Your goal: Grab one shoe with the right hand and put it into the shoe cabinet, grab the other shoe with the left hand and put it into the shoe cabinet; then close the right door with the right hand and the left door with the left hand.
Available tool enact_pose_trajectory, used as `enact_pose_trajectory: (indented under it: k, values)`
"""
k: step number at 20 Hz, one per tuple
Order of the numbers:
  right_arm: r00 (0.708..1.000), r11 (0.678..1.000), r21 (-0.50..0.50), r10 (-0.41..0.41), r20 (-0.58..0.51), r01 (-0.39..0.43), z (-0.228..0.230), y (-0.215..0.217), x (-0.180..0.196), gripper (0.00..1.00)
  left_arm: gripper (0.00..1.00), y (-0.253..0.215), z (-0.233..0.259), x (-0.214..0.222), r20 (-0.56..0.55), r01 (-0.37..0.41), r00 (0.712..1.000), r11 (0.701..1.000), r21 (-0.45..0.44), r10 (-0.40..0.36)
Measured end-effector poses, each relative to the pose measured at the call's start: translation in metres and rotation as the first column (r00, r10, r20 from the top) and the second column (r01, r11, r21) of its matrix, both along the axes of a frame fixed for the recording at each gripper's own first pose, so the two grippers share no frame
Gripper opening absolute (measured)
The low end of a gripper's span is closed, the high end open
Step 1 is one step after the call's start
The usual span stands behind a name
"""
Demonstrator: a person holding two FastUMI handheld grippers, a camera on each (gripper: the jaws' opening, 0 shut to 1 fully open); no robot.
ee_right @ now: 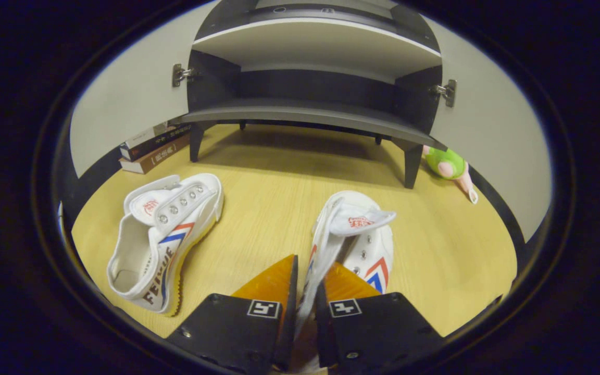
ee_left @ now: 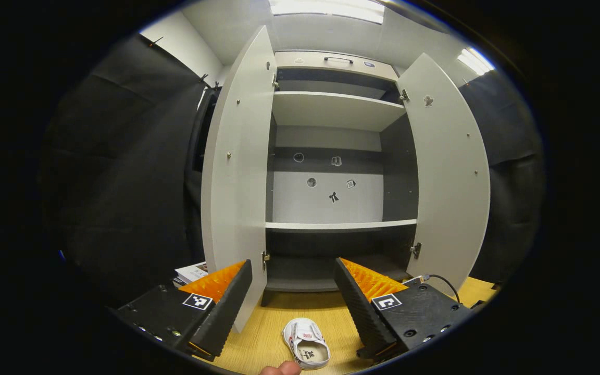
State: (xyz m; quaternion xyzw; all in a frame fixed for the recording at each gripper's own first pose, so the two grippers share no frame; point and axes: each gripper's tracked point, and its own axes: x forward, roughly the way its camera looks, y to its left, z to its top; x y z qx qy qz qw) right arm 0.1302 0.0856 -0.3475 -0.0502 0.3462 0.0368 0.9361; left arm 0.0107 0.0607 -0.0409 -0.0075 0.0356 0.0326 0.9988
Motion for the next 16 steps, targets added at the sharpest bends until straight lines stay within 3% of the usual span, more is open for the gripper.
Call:
enact_pose_trajectory:
  k: [1, 4, 12, 16]
  values:
    - [1.000, 1.000, 0.005, 0.006, 0.001, -0.006, 0.000, -0.001, 0.000, 0.13, 0.95, -0.001, 0.000, 0.000, 0.000, 0.003, 1.000, 1.000, -0.001, -0.003]
    - [1.000, 0.997, 0.069, 0.021, 0.004, -0.021, 0.003, -0.006, -0.002, 0.04, 0.95, -0.004, 0.000, 0.000, 0.002, 0.009, 1.000, 1.000, -0.005, -0.009]
    - [0.990, 0.998, 0.030, 0.047, 0.130, -0.051, 0.047, -0.032, -0.009, 0.03, 0.95, -0.016, -0.003, 0.000, -0.004, 0.022, 1.000, 1.000, -0.007, -0.022]
    - [0.972, 0.997, 0.011, 0.071, 0.226, -0.076, 0.099, -0.038, -0.017, 0.03, 0.95, -0.024, 0.000, 0.001, 0.008, 0.032, 0.999, 0.999, -0.012, -0.032]
